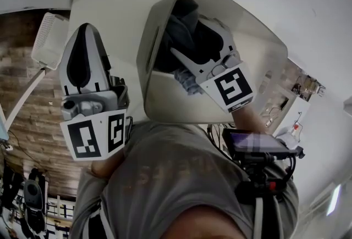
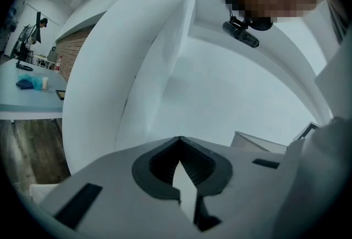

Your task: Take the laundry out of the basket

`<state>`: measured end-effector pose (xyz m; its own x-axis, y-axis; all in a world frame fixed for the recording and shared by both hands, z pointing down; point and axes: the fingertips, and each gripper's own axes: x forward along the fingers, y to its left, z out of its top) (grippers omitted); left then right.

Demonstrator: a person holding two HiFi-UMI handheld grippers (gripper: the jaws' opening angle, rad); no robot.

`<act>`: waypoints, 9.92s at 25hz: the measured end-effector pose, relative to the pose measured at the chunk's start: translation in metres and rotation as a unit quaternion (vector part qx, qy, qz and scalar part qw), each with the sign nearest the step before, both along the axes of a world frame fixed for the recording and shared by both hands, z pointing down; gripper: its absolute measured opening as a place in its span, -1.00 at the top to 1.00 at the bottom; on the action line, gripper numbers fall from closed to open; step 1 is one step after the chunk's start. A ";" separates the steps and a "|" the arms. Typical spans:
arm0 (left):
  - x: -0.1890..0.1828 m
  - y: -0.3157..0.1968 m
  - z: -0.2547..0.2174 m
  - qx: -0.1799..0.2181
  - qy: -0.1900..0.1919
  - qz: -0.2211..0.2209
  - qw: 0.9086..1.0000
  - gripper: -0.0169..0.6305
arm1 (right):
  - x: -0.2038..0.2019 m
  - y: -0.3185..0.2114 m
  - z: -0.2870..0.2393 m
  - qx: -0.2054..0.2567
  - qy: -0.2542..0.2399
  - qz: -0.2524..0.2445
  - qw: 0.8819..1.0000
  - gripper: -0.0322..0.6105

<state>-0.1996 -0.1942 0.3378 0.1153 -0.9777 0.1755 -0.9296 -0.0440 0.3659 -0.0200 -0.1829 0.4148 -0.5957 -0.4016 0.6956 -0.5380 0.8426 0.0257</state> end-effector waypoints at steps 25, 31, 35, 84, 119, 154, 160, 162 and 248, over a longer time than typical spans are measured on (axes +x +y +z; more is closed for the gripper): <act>0.085 0.053 -0.118 0.112 -0.068 0.033 0.991 0.92 | 0.076 0.004 -0.121 0.113 -0.194 0.080 0.971 0.79; 0.115 0.078 -0.150 0.148 -0.091 0.060 0.983 0.92 | 0.105 0.011 -0.163 0.162 -0.240 0.118 0.950 0.79; 0.125 0.096 -0.167 0.171 -0.103 0.074 0.977 0.92 | 0.117 0.018 -0.193 0.194 -0.267 0.137 0.934 0.79; 0.335 0.133 -0.203 0.238 -0.070 0.313 0.917 0.92 | 0.376 0.231 -0.388 0.458 -0.257 0.351 0.775 0.79; 0.347 0.135 -0.176 0.168 -0.153 0.328 0.917 0.92 | 0.313 0.181 -0.065 0.182 -0.222 0.368 0.885 0.77; 0.336 0.135 -0.192 0.220 -0.080 0.319 0.918 0.92 | 0.318 0.201 -0.198 0.289 -0.241 0.374 0.848 0.17; 0.292 0.130 -0.197 0.227 -0.096 0.251 0.936 0.92 | 0.262 0.163 -0.240 0.345 -0.297 0.260 0.852 0.87; 0.277 0.130 -0.198 0.227 -0.100 0.235 0.940 0.92 | 0.243 0.150 -0.245 0.346 -0.290 0.240 0.859 0.87; 0.013 0.035 -0.064 0.044 -0.026 -0.009 0.999 0.92 | 0.056 0.081 0.052 -0.150 0.038 -0.140 0.978 0.69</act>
